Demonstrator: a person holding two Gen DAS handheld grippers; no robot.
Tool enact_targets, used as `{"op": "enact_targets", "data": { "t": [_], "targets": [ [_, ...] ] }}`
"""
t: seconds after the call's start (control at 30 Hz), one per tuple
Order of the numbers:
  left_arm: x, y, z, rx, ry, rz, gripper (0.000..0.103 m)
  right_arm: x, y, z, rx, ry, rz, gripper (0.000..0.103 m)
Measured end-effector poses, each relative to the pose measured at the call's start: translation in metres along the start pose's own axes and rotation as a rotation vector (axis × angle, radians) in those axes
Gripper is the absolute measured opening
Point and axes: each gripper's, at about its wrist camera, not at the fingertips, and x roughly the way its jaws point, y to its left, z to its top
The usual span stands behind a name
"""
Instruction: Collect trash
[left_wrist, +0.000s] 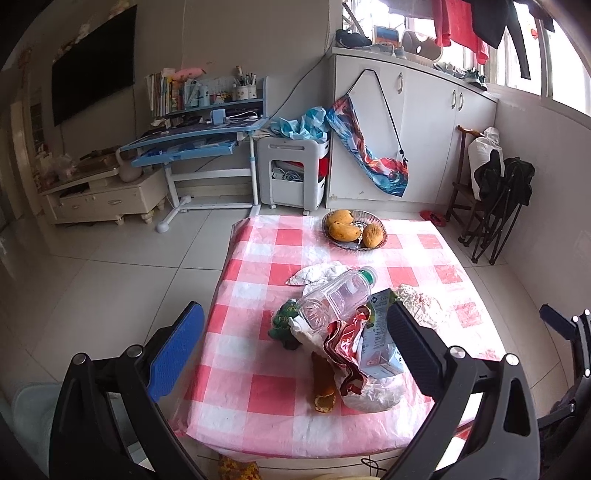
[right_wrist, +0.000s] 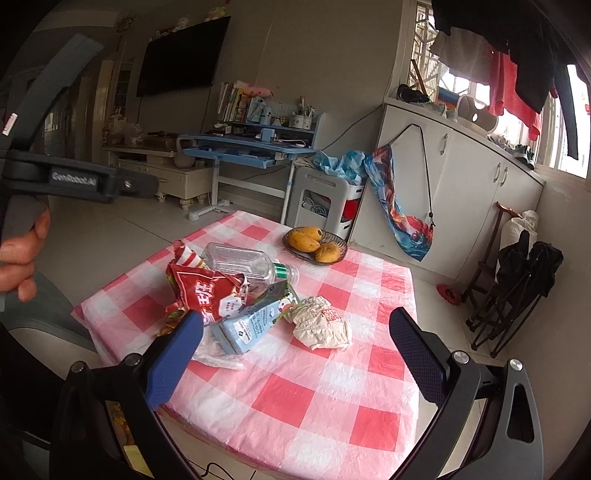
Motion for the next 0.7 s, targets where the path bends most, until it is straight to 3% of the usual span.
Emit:
{"op": "enact_targets", "data": {
  "t": [0.37, 0.7],
  "targets": [
    [0.010, 0.035, 0.003, -0.145, 0.049, -0.045, 0.096, 0.007, 0.036, -0.007, -0.024, 0.031, 0.062, 0.097],
    [0.015, 0.050, 0.004, -0.210, 0.047, -0.024, 0.096, 0.014, 0.036, -0.005, -0.026, 0.029, 0.061, 0.097]
  ]
}}
